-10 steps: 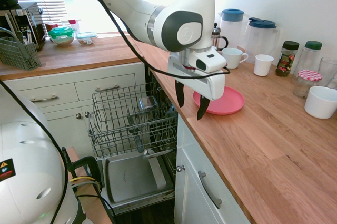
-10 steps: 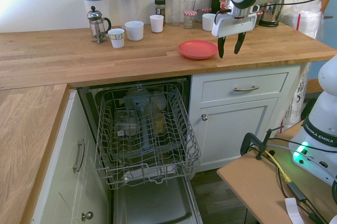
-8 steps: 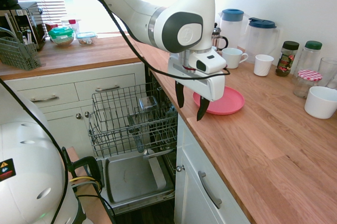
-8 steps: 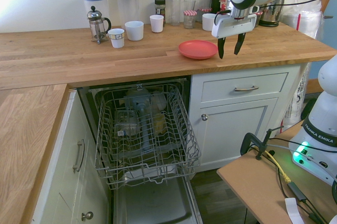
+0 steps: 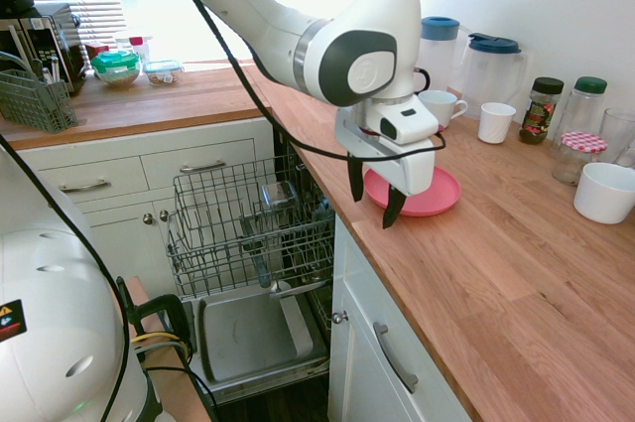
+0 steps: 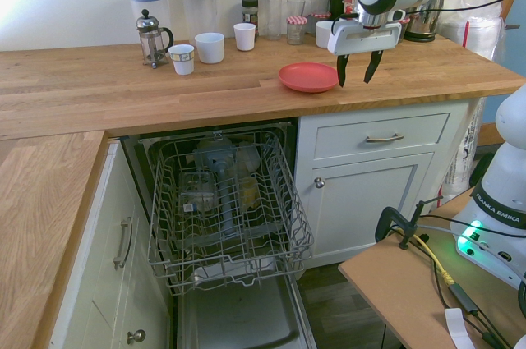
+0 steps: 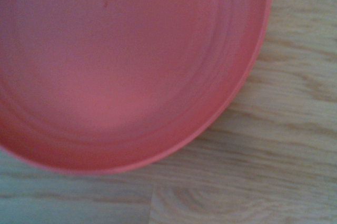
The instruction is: Put the plate in the dishwasher
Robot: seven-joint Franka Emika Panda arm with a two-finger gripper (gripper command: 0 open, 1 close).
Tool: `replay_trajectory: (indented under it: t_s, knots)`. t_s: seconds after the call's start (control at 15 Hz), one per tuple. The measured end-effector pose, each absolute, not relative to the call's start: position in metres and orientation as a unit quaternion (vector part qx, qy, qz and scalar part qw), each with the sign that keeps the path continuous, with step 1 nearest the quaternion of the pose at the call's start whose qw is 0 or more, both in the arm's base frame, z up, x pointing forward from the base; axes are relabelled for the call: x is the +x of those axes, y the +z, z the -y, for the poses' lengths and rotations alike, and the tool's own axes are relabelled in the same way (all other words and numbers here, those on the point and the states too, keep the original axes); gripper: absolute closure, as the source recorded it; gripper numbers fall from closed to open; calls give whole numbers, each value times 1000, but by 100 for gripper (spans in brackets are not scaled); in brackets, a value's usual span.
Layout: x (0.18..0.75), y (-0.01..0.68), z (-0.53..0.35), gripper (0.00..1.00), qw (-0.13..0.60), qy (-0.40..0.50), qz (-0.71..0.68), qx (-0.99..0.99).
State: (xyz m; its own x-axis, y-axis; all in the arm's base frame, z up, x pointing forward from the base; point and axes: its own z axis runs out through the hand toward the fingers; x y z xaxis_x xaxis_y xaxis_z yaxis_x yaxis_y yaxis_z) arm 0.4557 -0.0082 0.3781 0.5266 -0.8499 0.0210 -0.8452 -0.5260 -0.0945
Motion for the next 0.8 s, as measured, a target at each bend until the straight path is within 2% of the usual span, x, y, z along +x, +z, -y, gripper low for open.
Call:
replay_trajectory:
  t_s: [0.8]
  knots:
    - [521,354,61,0,182,26,-548,-816]
